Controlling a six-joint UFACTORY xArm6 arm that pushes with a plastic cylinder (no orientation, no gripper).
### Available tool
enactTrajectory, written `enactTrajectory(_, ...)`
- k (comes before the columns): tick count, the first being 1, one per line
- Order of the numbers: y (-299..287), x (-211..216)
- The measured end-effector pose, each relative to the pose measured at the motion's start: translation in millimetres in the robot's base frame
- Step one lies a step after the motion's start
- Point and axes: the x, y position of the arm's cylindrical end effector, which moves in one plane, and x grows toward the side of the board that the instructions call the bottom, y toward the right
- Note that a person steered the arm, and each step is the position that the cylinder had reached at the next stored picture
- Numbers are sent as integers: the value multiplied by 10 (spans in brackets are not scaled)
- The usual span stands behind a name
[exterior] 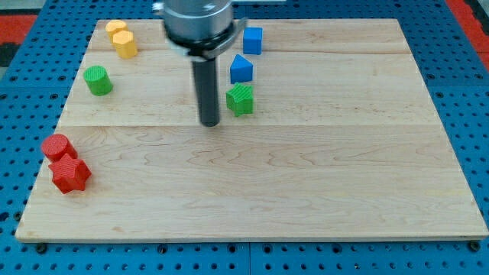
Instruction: Point at green circle
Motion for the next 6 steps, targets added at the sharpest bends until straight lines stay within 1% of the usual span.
enactTrajectory(1,-899,56)
enactTrajectory(2,-1823,-118)
enactTrajectory(3,-2258,-400)
enactTrajectory(4,-2225,-632)
enactTrajectory(5,-1881,-1000)
enactTrajectory(6,-1480,-1132)
